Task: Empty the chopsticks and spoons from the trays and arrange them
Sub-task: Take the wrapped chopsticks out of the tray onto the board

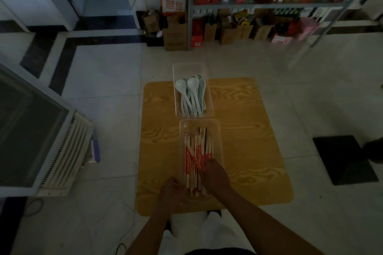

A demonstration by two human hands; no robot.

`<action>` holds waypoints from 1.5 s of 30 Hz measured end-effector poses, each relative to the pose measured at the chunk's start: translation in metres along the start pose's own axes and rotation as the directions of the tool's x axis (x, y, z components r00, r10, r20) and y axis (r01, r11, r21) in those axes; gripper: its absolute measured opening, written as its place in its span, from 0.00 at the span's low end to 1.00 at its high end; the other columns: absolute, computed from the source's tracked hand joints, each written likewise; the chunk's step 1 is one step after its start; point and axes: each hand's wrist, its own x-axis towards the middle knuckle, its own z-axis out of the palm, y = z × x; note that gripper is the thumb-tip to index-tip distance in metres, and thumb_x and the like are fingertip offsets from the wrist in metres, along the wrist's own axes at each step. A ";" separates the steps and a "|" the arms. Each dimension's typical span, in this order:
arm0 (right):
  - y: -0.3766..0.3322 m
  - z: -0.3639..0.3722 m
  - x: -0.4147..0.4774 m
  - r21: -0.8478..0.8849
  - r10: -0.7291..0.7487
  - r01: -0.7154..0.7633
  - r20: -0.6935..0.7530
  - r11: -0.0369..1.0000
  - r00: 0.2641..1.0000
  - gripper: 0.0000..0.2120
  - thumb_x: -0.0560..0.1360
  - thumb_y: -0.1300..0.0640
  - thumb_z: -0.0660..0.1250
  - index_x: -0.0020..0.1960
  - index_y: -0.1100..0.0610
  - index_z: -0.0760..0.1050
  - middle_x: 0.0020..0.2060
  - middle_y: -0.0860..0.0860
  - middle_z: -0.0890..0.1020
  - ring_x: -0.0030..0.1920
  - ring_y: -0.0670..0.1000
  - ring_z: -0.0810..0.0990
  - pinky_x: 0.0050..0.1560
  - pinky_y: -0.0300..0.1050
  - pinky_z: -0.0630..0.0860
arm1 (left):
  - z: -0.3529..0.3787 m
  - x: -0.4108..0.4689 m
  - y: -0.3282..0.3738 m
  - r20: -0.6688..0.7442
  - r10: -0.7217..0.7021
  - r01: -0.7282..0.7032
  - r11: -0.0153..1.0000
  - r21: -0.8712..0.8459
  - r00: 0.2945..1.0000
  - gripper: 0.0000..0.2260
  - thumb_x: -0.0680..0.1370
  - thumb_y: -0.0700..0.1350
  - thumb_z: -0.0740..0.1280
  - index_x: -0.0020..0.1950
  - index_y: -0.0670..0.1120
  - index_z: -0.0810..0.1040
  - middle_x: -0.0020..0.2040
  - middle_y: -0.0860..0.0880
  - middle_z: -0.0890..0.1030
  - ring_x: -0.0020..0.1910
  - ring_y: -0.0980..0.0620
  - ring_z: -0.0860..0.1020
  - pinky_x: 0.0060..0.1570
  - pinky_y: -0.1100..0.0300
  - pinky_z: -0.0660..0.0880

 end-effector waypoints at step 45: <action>0.178 -0.103 0.038 0.143 0.544 -0.532 -0.066 0.835 0.836 0.12 0.77 0.52 0.65 0.51 0.60 0.79 0.51 0.59 0.82 0.52 0.61 0.81 0.50 0.50 0.79 | 0.028 0.022 0.041 -0.222 -0.043 0.159 0.830 0.534 0.974 0.07 0.81 0.41 0.56 0.55 0.41 0.71 0.48 0.44 0.79 0.37 0.48 0.76 0.36 0.58 0.74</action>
